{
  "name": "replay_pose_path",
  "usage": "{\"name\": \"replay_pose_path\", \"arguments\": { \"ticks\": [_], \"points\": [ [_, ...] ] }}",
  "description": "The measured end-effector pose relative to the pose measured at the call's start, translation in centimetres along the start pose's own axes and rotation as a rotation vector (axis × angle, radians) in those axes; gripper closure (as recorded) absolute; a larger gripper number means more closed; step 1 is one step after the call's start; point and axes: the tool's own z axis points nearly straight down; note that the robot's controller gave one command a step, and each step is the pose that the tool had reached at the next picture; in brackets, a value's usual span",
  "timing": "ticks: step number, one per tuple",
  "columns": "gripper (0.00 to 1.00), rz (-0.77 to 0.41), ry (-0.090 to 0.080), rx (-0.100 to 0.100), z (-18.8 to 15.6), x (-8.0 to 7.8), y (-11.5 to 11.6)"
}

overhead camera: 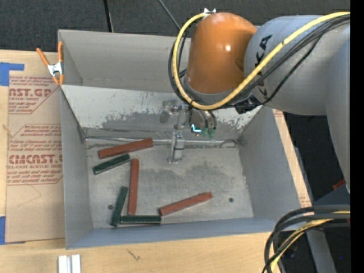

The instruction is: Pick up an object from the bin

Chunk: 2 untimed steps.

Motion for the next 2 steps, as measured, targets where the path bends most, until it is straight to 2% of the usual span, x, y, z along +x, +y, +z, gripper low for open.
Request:
{"name": "replay_pose_path", "arguments": {
  "ticks": [1, 2],
  "points": [
    [0.0, 0.001, -0.008, -0.001, -0.5, -0.2, 0.0],
    [0.0, -0.079, -0.012, 0.0, 3.4, 2.3, -2.9]
  ]
}}
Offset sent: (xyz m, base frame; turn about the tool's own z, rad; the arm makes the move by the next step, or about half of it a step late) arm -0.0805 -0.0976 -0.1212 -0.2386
